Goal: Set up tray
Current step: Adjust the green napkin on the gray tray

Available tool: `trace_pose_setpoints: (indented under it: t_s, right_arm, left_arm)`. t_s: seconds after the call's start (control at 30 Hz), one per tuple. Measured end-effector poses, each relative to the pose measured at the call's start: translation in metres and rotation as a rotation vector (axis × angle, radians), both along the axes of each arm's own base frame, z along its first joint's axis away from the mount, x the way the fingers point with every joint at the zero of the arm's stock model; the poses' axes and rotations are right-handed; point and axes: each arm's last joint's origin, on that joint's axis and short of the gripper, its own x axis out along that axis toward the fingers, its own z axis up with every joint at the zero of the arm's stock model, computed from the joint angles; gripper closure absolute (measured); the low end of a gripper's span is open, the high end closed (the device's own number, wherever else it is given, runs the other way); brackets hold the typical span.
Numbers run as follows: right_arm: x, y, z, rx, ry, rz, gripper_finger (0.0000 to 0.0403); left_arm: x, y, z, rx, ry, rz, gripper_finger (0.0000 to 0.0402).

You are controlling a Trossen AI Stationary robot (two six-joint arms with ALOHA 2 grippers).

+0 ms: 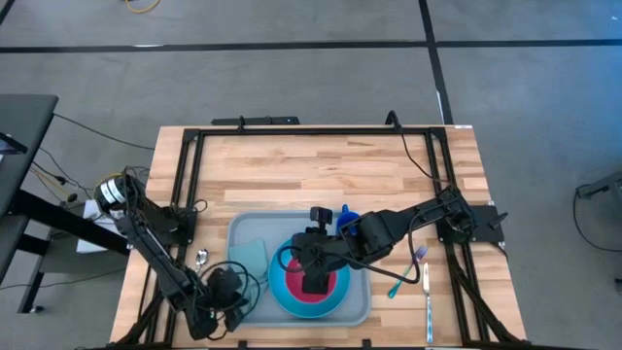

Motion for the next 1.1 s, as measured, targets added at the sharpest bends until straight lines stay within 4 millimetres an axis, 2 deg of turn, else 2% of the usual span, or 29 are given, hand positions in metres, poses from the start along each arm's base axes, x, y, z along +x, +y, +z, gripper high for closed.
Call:
trace_pose_setpoints:
  t_s: [0.07, 0.23, 0.47, 0.8, 1.1]
  right_arm:
    - [0.0, 0.0, 0.0, 0.0, 0.0, 0.0, 0.0301]
    - [0.0, 0.0, 0.0, -0.001, 0.001, 0.001, 0.0301]
    - [0.001, -0.002, 0.0, -0.002, 0.001, -0.004, 0.0301]
    - [0.001, -0.002, 0.0, -0.001, 0.002, -0.004, 0.0301]
    - [0.001, -0.002, 0.0, -0.003, 0.005, -0.004, 0.0301]
  left_arm:
    - [0.003, -0.004, 0.003, 0.005, -0.034, -0.076, 0.0395]
    - [0.013, -0.014, 0.012, -0.026, -0.134, -0.244, 0.0394]
    - [0.015, -0.011, 0.01, -0.054, -0.083, -0.227, 0.0391]
    - [0.019, -0.006, 0.009, -0.019, -0.081, -0.224, 0.0329]
    - [0.031, -0.01, 0.019, -0.029, -0.197, -0.319, 0.0288]
